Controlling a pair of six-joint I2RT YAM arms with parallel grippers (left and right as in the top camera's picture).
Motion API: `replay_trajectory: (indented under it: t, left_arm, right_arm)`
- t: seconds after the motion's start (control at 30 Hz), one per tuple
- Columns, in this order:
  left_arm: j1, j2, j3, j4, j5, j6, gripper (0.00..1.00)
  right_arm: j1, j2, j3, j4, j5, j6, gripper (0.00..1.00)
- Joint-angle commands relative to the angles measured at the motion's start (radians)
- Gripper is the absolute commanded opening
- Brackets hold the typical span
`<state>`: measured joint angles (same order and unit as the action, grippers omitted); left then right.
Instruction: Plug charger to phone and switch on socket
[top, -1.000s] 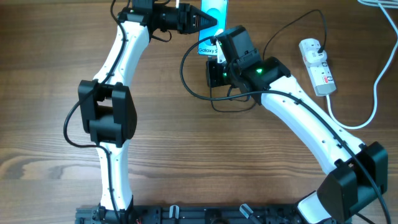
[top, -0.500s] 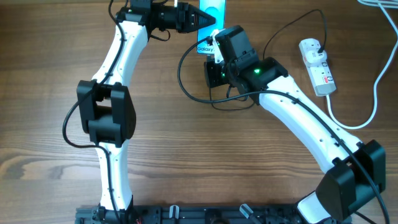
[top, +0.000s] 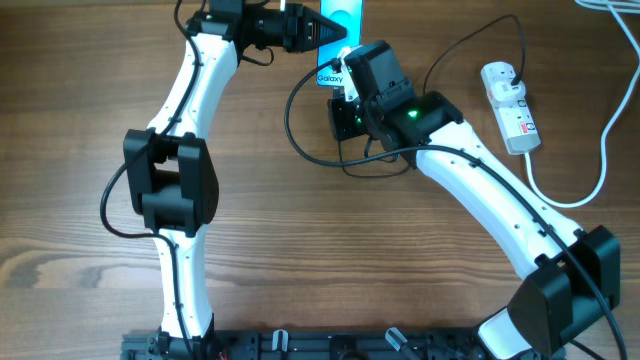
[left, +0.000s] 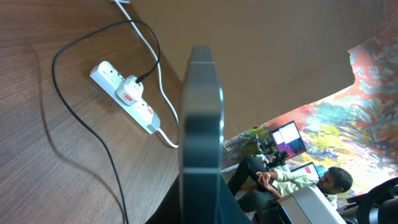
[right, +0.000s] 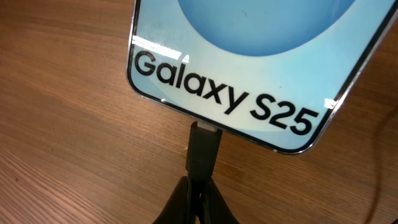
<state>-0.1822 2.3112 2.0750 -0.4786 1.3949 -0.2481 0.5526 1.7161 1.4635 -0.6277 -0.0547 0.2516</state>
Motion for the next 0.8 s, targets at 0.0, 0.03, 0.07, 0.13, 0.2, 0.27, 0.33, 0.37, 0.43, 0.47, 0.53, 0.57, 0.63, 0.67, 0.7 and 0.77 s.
replay_trajectory:
  t: [0.0, 0.03, 0.07, 0.13, 0.2, 0.27, 0.33, 0.37, 0.43, 0.47, 0.53, 0.57, 0.63, 0.67, 0.7, 0.77]
  left_arm:
    - [-0.012, -0.034, 0.006, -0.016, 0.055, 0.006, 0.04]
    - [-0.012, -0.034, 0.006, -0.016, 0.055, 0.006, 0.04]
    - [-0.012, -0.034, 0.006, -0.016, 0.055, 0.006, 0.04]
    - [-0.012, -0.034, 0.006, -0.016, 0.055, 0.006, 0.04]
    - [-0.012, -0.034, 0.006, -0.016, 0.055, 0.005, 0.04]
    - [-0.012, -0.034, 0.006, -0.017, 0.055, 0.005, 0.04]
    - [-0.012, -0.034, 0.006, -0.021, 0.055, 0.005, 0.04]
    - [-0.012, -0.034, 0.006, -0.027, 0.055, 0.005, 0.04]
    - [-0.012, -0.034, 0.006, -0.036, 0.055, 0.010, 0.04]
    - [-0.012, -0.034, 0.006, -0.036, 0.055, 0.010, 0.04]
    - [-0.012, -0.034, 0.006, -0.042, 0.055, 0.036, 0.04]
    - [-0.012, -0.034, 0.006, -0.043, 0.055, 0.035, 0.04]
    - [-0.012, -0.034, 0.006, -0.047, 0.055, 0.035, 0.04]
    - [-0.012, -0.034, 0.006, -0.051, 0.055, 0.035, 0.04]
    - [-0.012, -0.034, 0.006, -0.054, 0.055, 0.035, 0.04]
    - [-0.012, -0.034, 0.006, -0.055, 0.055, 0.035, 0.04]
  right_arm:
    - [-0.020, -0.011, 0.076, 0.060, 0.106, -0.023, 0.04]
    - [-0.020, -0.013, 0.076, 0.067, 0.106, -0.023, 0.04]
    - [-0.020, -0.013, 0.076, 0.073, 0.106, -0.023, 0.04]
    - [-0.020, -0.014, 0.076, 0.077, 0.106, -0.021, 0.04]
    - [-0.020, -0.014, 0.076, 0.081, 0.102, -0.008, 0.04]
    - [-0.020, -0.014, 0.076, 0.091, 0.103, 0.010, 0.05]
    - [-0.020, -0.014, 0.076, 0.095, 0.103, 0.018, 0.05]
    - [-0.020, -0.014, 0.076, 0.099, 0.103, 0.018, 0.05]
    - [-0.020, -0.014, 0.080, 0.107, 0.103, 0.017, 0.05]
    - [-0.020, -0.014, 0.085, 0.105, 0.102, 0.011, 0.05]
    - [-0.020, -0.014, 0.108, 0.083, 0.100, -0.037, 0.05]
    - [-0.020, -0.014, 0.116, 0.075, 0.100, -0.042, 0.04]
    - [-0.020, -0.014, 0.128, 0.068, 0.100, -0.043, 0.04]
    - [-0.020, -0.014, 0.128, 0.068, 0.100, -0.043, 0.05]
    - [-0.020, -0.014, 0.128, 0.068, 0.100, -0.042, 0.05]
    - [-0.020, -0.014, 0.128, 0.074, 0.100, -0.042, 0.05]
